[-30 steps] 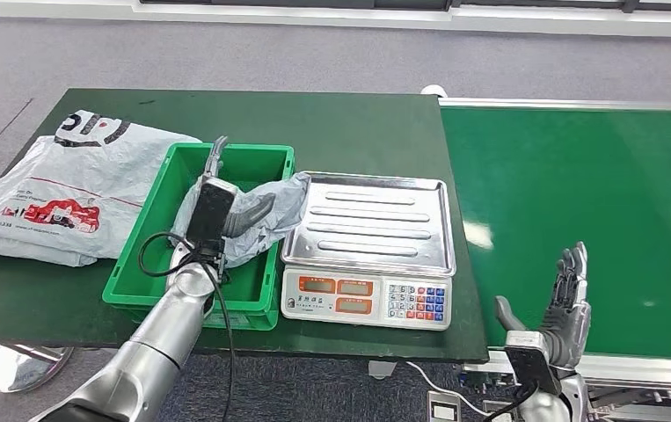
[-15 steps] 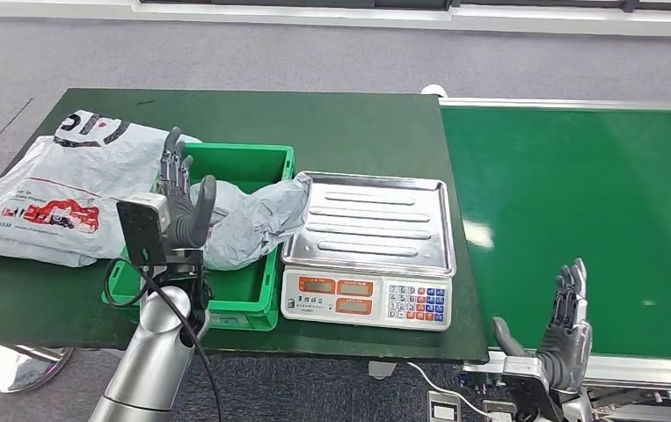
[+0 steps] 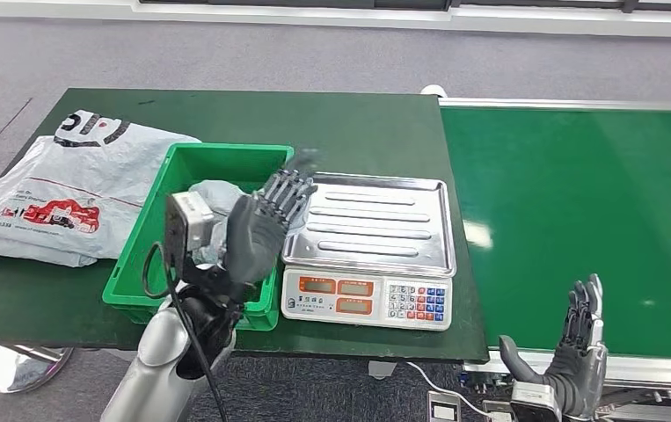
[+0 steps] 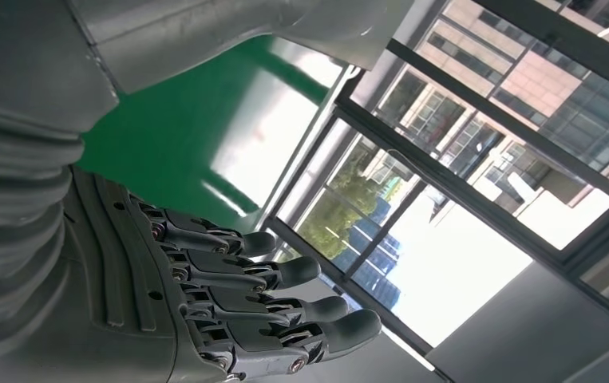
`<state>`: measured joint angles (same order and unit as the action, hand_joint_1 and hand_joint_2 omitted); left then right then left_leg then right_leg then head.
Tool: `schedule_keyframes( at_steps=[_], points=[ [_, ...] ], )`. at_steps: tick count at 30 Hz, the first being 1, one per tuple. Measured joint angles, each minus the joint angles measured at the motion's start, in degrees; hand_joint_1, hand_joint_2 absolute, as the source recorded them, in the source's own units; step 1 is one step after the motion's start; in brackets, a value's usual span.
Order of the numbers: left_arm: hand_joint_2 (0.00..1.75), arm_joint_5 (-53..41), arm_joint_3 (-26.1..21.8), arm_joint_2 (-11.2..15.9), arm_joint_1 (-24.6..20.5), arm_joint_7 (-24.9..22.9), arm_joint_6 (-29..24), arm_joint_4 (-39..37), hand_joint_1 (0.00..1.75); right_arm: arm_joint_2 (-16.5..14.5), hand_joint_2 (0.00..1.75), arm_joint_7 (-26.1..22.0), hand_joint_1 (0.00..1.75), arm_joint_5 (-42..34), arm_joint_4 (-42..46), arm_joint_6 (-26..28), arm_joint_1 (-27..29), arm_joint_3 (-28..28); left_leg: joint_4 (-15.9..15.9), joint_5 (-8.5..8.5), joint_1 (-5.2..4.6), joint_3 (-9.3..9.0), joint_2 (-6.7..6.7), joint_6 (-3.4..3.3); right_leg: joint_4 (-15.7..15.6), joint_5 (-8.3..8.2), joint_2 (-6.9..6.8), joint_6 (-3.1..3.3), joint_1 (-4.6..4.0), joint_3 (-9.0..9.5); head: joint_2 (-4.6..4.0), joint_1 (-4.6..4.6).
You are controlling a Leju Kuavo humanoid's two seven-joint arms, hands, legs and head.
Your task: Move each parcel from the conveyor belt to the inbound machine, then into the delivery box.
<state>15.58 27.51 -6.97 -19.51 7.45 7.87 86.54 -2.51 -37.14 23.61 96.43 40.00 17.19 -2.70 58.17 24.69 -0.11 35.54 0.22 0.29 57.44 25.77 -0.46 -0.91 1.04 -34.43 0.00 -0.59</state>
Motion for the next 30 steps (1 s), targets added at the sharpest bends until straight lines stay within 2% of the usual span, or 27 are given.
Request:
schedule_keyframes(
  at_steps=[4,8,11,15,19,22,30],
  points=[
    [0.00,1.75,2.64,0.62,-0.71,-0.73,1.38,0.68,0.00,0.02,1.75,0.25,0.00,-0.05,0.68,0.00,0.05,0.02,0.00,0.00,0.01,-0.02,-0.01,0.00,0.00,0.00,0.02,0.00,-0.01,0.00,0.00,0.00],
    [0.00,5.28,3.81,1.24,-1.41,-1.65,4.49,0.99,0.00,0.23,1.75,-0.23,0.00,-0.50,0.74,0.00,-0.31,0.37,-0.01,-0.03,0.04,-0.01,-0.01,0.03,0.03,0.00,0.02,0.01,-0.03,0.01,0.00,0.00],
    [0.00,5.77,4.28,1.51,-1.90,-3.53,4.68,2.54,0.00,0.88,1.75,-0.97,0.00,-1.70,-0.10,-0.02,-2.16,1.63,-0.01,-0.03,0.04,-0.02,-0.08,0.04,0.05,-0.01,0.07,0.02,-0.03,0.01,0.00,0.01],
    [0.00,4.76,4.29,1.98,-2.45,-6.17,2.82,5.80,0.00,2.36,1.75,-1.09,0.00,-2.78,-2.74,-0.07,-6.11,4.39,0.00,-0.04,0.03,-0.08,-0.18,0.02,0.03,-0.02,0.14,0.02,-0.02,0.04,0.00,0.00],
    [0.00,4.35,4.29,2.53,-2.59,-6.26,2.02,7.32,0.00,3.28,1.75,-1.14,0.00,-3.30,-4.48,-0.07,-8.04,5.94,-0.01,-0.05,0.03,-0.06,-0.11,0.01,0.04,-0.02,0.04,0.02,-0.03,0.09,0.00,0.01],
    [0.00,3.96,4.29,3.27,-2.57,-5.84,-0.90,8.28,0.00,4.51,1.75,-1.22,0.00,-4.85,-6.28,-0.08,-10.53,8.00,-0.01,-0.03,0.03,-0.06,-0.19,0.04,0.06,-0.04,0.17,0.04,-0.03,0.06,0.00,0.01],
    [0.00,5.02,4.29,6.61,-1.35,-4.88,-8.68,11.16,0.00,7.07,1.75,-2.38,0.00,-10.38,-18.07,-1.72,-24.55,17.74,-0.01,-0.13,0.08,-0.13,-0.32,0.12,0.08,-0.12,0.31,0.13,-0.07,0.05,0.00,0.00]
  ],
)
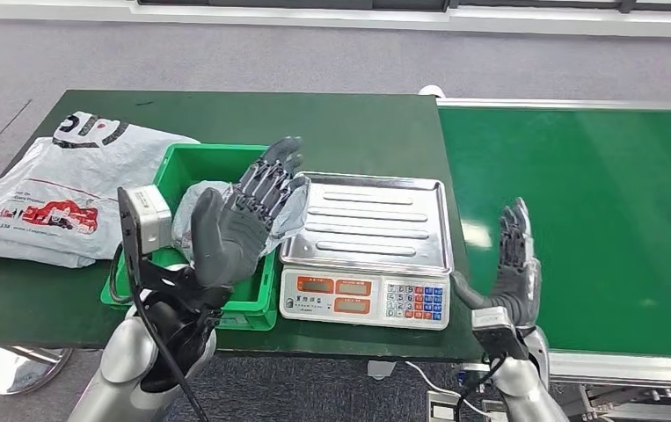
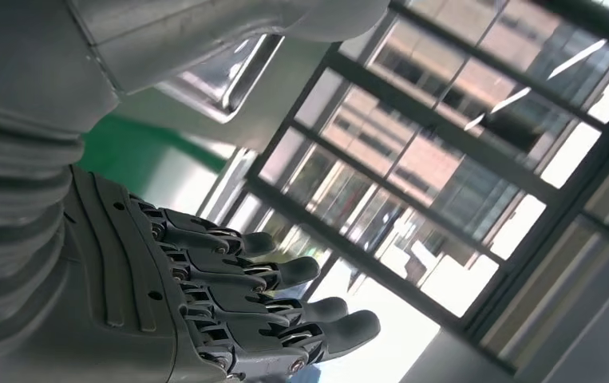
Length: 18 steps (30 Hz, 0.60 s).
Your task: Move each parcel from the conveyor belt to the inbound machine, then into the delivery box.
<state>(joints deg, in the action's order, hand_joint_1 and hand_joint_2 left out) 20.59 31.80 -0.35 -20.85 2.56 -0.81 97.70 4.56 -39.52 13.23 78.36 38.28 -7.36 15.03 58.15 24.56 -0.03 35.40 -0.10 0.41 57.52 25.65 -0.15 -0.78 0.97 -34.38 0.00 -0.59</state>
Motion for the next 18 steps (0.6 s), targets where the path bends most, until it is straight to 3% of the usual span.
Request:
schedule_keyframes(
  at_steps=[6,13,15,17,18],
  points=[
    [0.00,0.10,0.07,1.12,0.98,1.43,-2.64,2.23,0.00,0.27,1.75,-0.49,0.00,-3.52,-8.59,-0.12,-8.76,6.45,0.01,-0.02,0.01,0.00,0.06,-0.01,0.00,-0.01,-0.04,0.01,-0.01,0.00,0.00,0.00],
    [0.00,1.67,0.45,1.83,0.97,3.65,-1.67,2.80,0.00,0.72,1.75,-0.50,0.00,-7.93,-11.76,0.61,-11.10,9.31,0.01,0.00,0.00,0.01,0.09,0.01,0.00,0.00,-0.05,0.01,0.00,-0.01,0.00,0.00],
    [0.87,-0.06,0.51,1.98,0.87,5.16,-2.07,2.90,0.00,0.91,1.75,-0.50,0.00,-9.50,-12.19,0.08,-11.21,9.38,0.01,0.02,0.00,0.01,0.09,0.01,-0.01,0.01,-0.04,0.00,0.00,-0.02,0.00,0.00],
    [1.75,-3.67,0.49,2.59,0.83,10.29,-0.73,1.30,0.00,1.27,1.75,-0.50,0.00,-11.01,-12.43,-0.55,-11.12,9.38,0.01,0.04,0.00,-0.01,0.08,0.01,-0.05,0.03,-0.05,-0.01,0.01,-0.04,0.00,0.00],
    [1.75,-5.49,0.33,2.94,0.68,14.83,1.51,-1.13,0.00,1.52,1.75,-0.51,0.00,-11.69,-12.45,-0.61,-10.76,9.22,0.01,0.04,0.00,-0.04,0.11,0.01,-0.07,0.05,-0.08,-0.03,0.01,-0.03,0.00,-0.01]
  ],
)
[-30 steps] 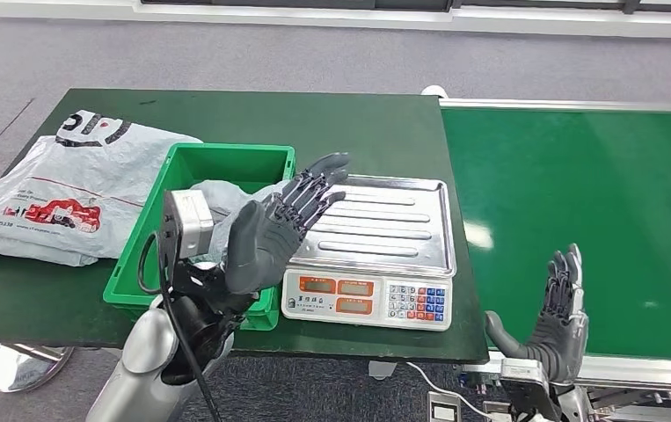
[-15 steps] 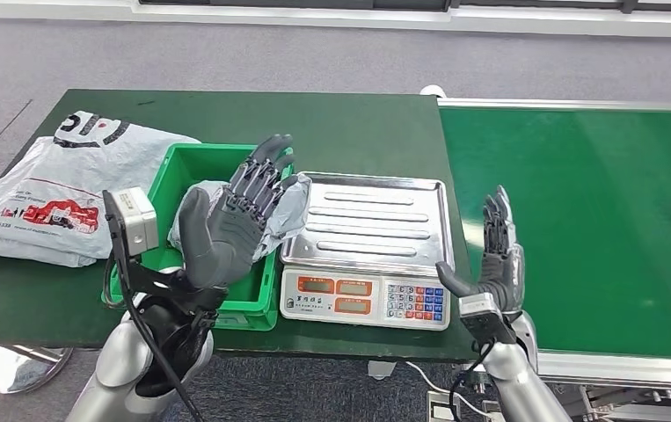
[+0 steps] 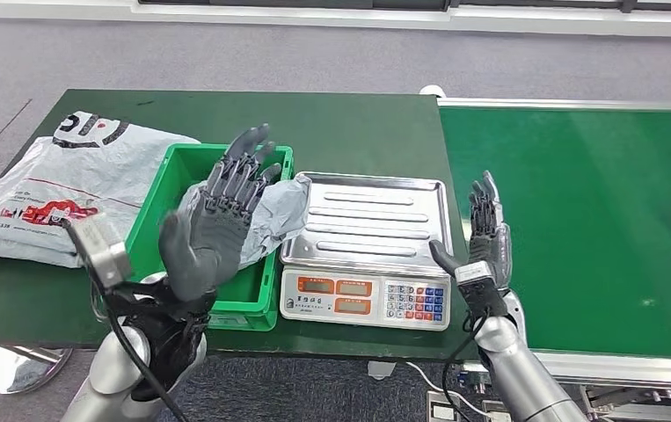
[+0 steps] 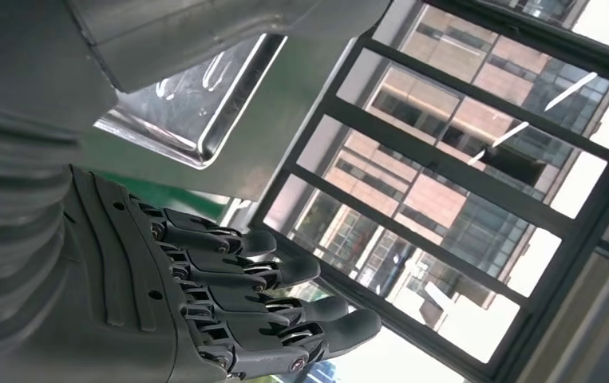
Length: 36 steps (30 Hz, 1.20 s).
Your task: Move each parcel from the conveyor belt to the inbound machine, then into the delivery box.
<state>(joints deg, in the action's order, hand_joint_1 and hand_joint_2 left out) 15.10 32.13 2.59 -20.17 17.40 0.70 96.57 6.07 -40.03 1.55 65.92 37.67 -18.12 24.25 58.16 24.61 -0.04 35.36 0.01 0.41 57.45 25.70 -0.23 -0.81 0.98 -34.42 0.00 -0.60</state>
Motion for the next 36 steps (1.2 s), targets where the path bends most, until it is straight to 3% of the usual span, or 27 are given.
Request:
schedule_keyframes(
  at_steps=[3,7,13,19,27,36],
  points=[
    [1.75,-3.71,-1.34,0.44,-0.94,15.10,10.20,-13.53,0.00,0.79,1.75,-0.02,0.00,-1.03,0.81,1.06,2.35,-2.22,0.00,-0.02,0.01,-0.06,0.19,0.00,0.00,0.05,-0.19,-0.01,0.00,0.11,0.00,0.00],
    [1.75,-6.36,-2.51,-0.61,-3.26,21.28,14.66,-27.99,0.00,1.78,1.75,-0.07,0.00,0.10,3.12,2.07,6.51,-5.68,0.01,-0.03,0.00,-0.04,0.06,0.03,0.01,-0.07,-0.11,0.09,0.00,0.05,0.00,0.01],
    [1.75,-10.00,-3.60,-5.34,-8.51,22.57,17.48,-45.62,0.00,1.90,1.75,-0.14,0.00,3.59,9.04,1.61,14.79,-13.94,0.01,0.00,-0.04,0.07,0.22,0.00,0.01,-0.03,-0.23,0.02,0.03,0.07,0.00,0.01],
    [1.75,-13.40,-4.77,-8.51,-11.44,22.25,17.46,-54.41,0.00,1.41,1.75,-0.12,0.00,6.62,9.64,1.06,16.49,-17.57,0.01,0.02,-0.05,0.06,0.10,-0.01,0.01,-0.03,-0.14,0.02,0.03,0.02,0.00,0.01],
    [1.75,-18.30,-4.82,-9.55,-13.56,22.55,14.13,-59.08,0.00,0.13,1.75,-0.09,0.00,7.86,9.48,0.20,16.67,-20.39,0.01,-0.01,-0.03,0.05,0.10,0.02,0.05,-0.03,-0.13,0.03,0.02,0.02,0.00,0.01],
    [1.75,-13.88,-9.58,-9.80,-13.32,22.73,18.44,-58.99,0.00,-0.95,1.75,-0.09,0.00,8.47,9.44,-0.99,16.70,-21.81,0.01,-0.01,-0.03,0.05,0.11,0.01,0.05,-0.03,-0.15,0.03,0.02,0.04,0.00,0.01]
  ],
)
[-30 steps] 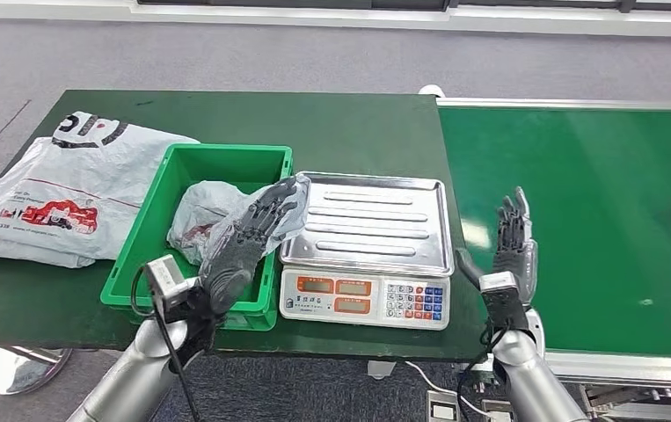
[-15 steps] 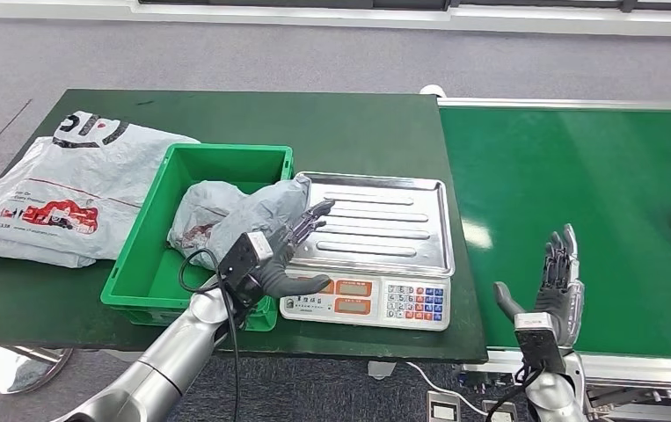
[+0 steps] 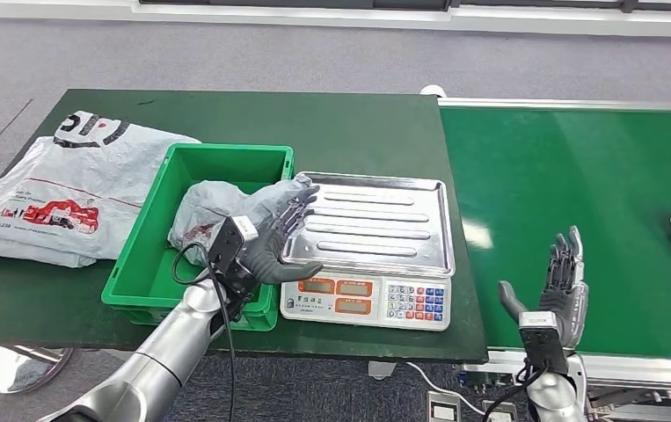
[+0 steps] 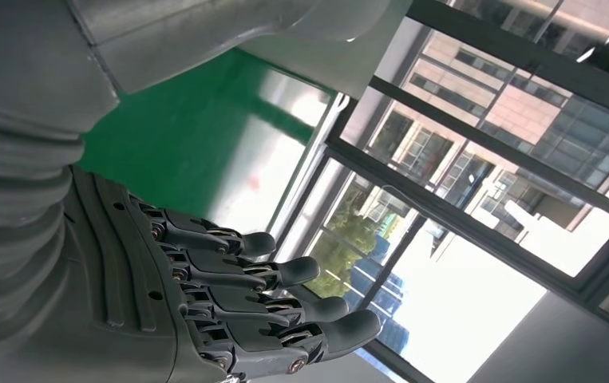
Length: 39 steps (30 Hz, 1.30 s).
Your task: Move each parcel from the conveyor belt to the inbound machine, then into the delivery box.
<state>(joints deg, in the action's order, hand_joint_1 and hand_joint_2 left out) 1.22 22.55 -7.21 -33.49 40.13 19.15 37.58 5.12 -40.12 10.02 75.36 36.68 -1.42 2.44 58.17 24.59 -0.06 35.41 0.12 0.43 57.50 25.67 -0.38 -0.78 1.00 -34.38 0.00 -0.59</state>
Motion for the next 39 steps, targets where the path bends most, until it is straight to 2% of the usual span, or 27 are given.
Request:
schedule_keyframes(
  at_steps=[16,39],
  points=[
    [1.75,2.00,-5.89,-0.16,2.62,0.00,2.92,3.56,0.00,-0.67,1.75,0.29,0.00,1.92,-2.08,-1.83,-2.46,-0.30,0.00,0.00,0.00,0.00,0.01,0.00,0.00,0.00,-0.01,0.00,0.00,0.01,0.00,0.00],
    [1.75,1.32,-6.20,-0.54,5.73,0.00,1.38,6.23,0.00,-0.79,1.75,1.54,0.00,3.48,-2.23,-2.58,-0.68,-0.72,0.00,0.00,0.00,0.00,0.00,0.00,0.00,0.01,0.01,0.00,0.00,-0.01,0.00,0.00]
  ],
)
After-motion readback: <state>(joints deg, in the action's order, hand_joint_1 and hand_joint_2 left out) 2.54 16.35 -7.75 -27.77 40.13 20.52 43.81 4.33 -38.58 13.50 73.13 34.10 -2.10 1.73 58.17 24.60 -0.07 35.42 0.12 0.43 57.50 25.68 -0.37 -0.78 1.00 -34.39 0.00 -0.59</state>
